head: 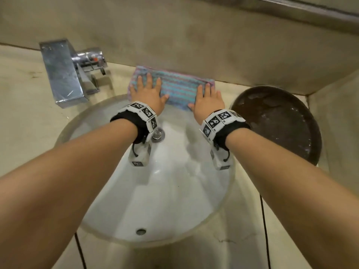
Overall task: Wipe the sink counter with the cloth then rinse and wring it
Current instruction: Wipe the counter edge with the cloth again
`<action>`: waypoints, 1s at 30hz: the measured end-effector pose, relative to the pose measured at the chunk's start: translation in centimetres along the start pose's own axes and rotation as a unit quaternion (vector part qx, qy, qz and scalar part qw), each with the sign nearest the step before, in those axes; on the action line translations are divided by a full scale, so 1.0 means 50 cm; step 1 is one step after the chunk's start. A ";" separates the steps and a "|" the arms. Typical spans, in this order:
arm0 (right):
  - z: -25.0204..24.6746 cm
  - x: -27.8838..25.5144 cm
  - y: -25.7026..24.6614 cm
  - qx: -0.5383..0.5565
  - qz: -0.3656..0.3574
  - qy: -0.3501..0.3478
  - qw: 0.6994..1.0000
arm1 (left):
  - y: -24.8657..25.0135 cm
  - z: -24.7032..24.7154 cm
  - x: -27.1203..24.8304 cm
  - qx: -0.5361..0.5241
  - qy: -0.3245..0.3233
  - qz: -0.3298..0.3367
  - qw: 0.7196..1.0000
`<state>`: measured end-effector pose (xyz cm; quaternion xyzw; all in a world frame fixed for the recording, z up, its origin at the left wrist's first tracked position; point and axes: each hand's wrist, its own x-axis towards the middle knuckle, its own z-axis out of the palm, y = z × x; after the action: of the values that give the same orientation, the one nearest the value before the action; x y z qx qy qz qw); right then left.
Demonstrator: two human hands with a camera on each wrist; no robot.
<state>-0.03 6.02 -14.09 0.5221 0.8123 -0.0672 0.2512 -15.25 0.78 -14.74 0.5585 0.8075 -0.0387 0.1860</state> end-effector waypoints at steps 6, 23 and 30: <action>-0.003 -0.010 0.096 -0.053 0.060 -0.032 0.996 | 0.094 0.019 0.005 0.019 -0.016 0.064 0.998; -0.040 -0.080 0.113 -0.124 -0.028 -0.019 0.992 | 0.112 0.025 -0.016 0.067 0.001 0.171 0.983; -0.013 -0.119 0.102 -0.154 -0.079 0.018 0.985 | 0.115 0.032 -0.049 0.134 0.021 0.201 0.970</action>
<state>6.18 3.68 -9.92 0.4124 0.8560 0.0484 0.3081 -8.80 0.33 -14.57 0.7300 0.6698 -0.0963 0.0965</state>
